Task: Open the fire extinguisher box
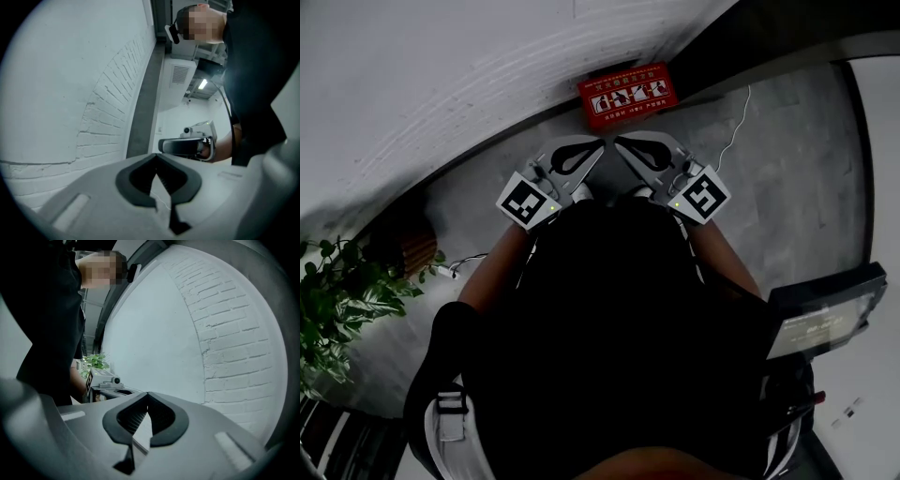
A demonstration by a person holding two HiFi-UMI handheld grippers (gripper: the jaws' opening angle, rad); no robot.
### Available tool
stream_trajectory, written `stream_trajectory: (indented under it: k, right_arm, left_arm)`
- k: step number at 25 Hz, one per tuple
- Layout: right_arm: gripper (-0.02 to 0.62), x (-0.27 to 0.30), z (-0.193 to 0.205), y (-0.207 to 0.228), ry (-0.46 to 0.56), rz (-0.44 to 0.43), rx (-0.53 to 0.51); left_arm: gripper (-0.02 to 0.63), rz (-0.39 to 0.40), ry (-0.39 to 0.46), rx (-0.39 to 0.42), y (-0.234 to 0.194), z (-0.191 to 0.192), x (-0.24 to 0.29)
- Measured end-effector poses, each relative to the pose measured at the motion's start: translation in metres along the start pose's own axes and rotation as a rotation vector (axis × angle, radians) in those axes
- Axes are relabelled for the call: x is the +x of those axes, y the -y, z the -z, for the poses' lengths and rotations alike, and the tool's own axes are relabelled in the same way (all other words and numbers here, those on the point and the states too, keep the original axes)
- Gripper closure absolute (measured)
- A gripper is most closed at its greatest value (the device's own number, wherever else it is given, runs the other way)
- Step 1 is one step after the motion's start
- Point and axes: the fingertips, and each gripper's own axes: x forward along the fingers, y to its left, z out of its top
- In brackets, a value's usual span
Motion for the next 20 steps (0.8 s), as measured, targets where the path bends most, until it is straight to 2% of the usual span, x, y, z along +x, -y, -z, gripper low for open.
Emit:
stream_trajectory:
  k: [6, 9, 15, 20]
  right_arm:
    - [0.586, -0.003, -0.002, 0.017, -0.004, 0.036, -0.009]
    - [0.586, -0.007, -0.002, 0.034, 0.005, 0.032, -0.006]
    - [0.586, -0.030, -0.006, 0.075, 0.035, -0.039, -0.005]
    - [0.586, -0.069, -0.004, 0.119, 0.054, -0.119, 0.012]
  left_arm:
    - [0.604, -0.003, 0.010, -0.009, 0.000, -0.001, 0.006]
    - [0.604, -0.028, 0.005, -0.010, -0.003, 0.001, 0.016]
    - [0.604, -0.108, -0.008, 0.014, -0.008, 0.001, 0.058]
    - [0.604, -0.192, -0.017, 0.024, -0.001, -0.002, 0.118]
